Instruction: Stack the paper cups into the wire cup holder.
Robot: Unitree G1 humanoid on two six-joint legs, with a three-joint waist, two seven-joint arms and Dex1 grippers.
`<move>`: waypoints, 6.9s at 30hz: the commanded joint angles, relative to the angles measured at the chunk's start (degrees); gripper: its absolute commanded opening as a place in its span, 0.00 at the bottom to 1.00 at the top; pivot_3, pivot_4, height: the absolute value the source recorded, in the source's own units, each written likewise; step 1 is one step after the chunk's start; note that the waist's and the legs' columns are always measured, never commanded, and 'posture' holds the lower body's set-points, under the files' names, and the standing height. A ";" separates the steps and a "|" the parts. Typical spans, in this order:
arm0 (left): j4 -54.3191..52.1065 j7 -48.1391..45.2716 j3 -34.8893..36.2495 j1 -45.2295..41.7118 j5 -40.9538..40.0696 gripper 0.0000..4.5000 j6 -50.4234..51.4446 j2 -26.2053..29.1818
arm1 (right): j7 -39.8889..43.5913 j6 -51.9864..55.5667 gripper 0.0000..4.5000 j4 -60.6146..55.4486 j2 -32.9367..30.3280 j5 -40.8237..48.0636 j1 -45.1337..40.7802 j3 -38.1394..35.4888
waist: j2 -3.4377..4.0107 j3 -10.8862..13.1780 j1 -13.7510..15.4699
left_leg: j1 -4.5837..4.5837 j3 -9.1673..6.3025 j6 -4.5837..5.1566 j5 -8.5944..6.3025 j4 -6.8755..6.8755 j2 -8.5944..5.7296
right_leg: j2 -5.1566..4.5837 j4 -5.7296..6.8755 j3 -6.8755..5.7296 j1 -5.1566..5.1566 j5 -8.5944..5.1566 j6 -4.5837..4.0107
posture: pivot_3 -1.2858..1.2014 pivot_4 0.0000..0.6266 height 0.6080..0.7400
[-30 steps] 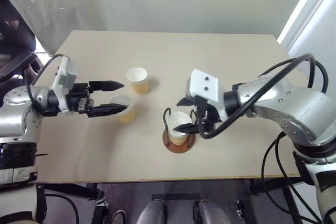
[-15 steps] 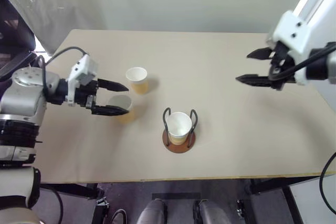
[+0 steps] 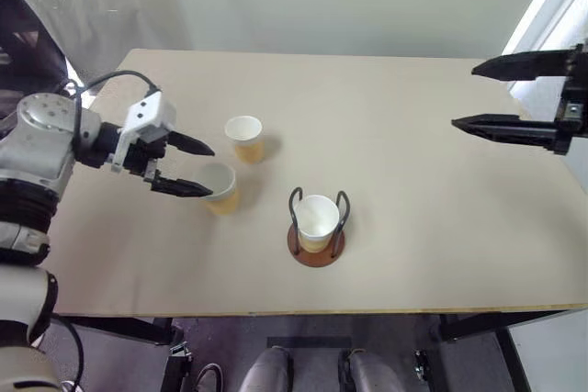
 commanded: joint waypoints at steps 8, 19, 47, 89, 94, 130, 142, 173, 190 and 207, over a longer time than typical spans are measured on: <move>5.23 -2.43 -13.63 -7.58 -2.33 1.00 -7.67 0.52 | -1.02 -2.19 0.74 -0.97 -1.75 6.04 3.32 -7.59 | 0.01 0.01 0.01 | 0.01 0.01 0.08 0.05 0.07 -0.03 | -0.02 0.03 0.01 0.04 0.06 0.10 | 0.52 0.24 1.00; 10.52 -2.43 -23.52 -11.09 -1.86 1.00 -13.96 -2.80 | -1.57 -1.81 0.74 -2.81 -2.49 11.65 6.99 -10.99 | 0.01 0.01 0.06 | -0.07 0.04 0.19 0.14 0.12 -0.09 | -0.06 0.00 -0.02 0.05 0.13 0.23 | 0.52 0.24 1.00; 28.02 -2.43 -12.76 -14.72 14.51 0.01 -27.86 -19.18 | -18.76 -0.77 0.75 -9.39 -5.12 37.31 16.07 -19.59 | 0.00 0.00 0.55 | -0.39 0.13 0.83 0.04 0.97 -0.37 | -0.23 -0.05 0.05 0.23 0.34 0.86 | 0.52 0.24 1.00; -2.96 -2.43 -72.97 -50.08 -35.39 0.01 -38.17 -21.10 | -39.79 5.27 0.75 -18.92 -9.84 61.36 35.54 -46.34 | 0.69 0.23 1.15 | -1.03 0.38 1.53 -0.73 1.89 -0.51 | -0.54 -0.82 0.19 0.40 0.49 1.79 | 0.52 0.24 1.00; -1.59 -2.43 -71.79 -49.12 -35.92 0.01 -38.42 -23.03 | -41.61 4.71 0.75 -19.29 -10.22 62.87 36.47 -47.12 | 0.69 0.23 1.23 | -1.01 0.42 1.49 -0.74 1.87 -0.52 | -0.49 -0.81 0.15 0.39 0.49 1.78 | 0.52 0.24 1.00; 7.48 -2.43 -64.99 -45.54 -34.39 0.72 -37.31 -28.12 | -44.48 2.97 0.75 -20.66 -10.16 62.08 39.50 -47.51 | 0.69 0.23 1.38 | -1.00 0.42 1.51 -0.76 1.94 -0.52 | -0.51 -0.69 0.17 0.39 0.49 1.78 | 0.52 0.24 1.00; 41.57 7.61 -32.91 -37.71 -6.26 0.72 -28.34 -37.16 | -40.12 1.99 0.75 -19.37 -9.74 56.84 38.97 -44.97 | 0.87 0.13 1.33 | -0.92 0.59 1.54 -0.70 1.94 -0.51 | -0.50 -0.68 0.26 0.38 0.47 1.86 | 0.52 0.24 1.00; 43.00 28.90 1.16 -26.75 41.65 0.72 -18.68 -35.31 | -34.41 0.34 0.75 -19.34 -8.78 51.09 39.01 -41.17 | 0.76 0.10 1.36 | -0.84 1.82 2.28 -0.51 2.06 -0.61 | -0.58 -0.93 1.66 0.19 0.60 2.66 | 0.52 0.24 1.00; 43.36 37.02 3.20 -20.83 51.87 0.72 -17.66 -36.04 | -33.78 1.83 0.75 -16.86 -11.51 52.40 37.49 -40.44 | 0.82 0.12 0.84 | -0.78 2.06 2.33 -0.41 2.06 -0.64 | -0.45 -0.89 1.51 0.06 0.83 2.59 | 0.52 0.24 1.00; 43.61 37.46 6.07 -22.94 54.25 0.01 -19.01 -37.92 | -35.45 4.49 0.75 -16.20 -13.04 54.99 35.98 -41.74 | 0.76 0.09 0.63 | -0.81 2.17 2.34 -0.33 2.18 -0.66 | -0.33 -0.88 1.53 0.06 0.93 2.65 | 0.52 0.24 1.00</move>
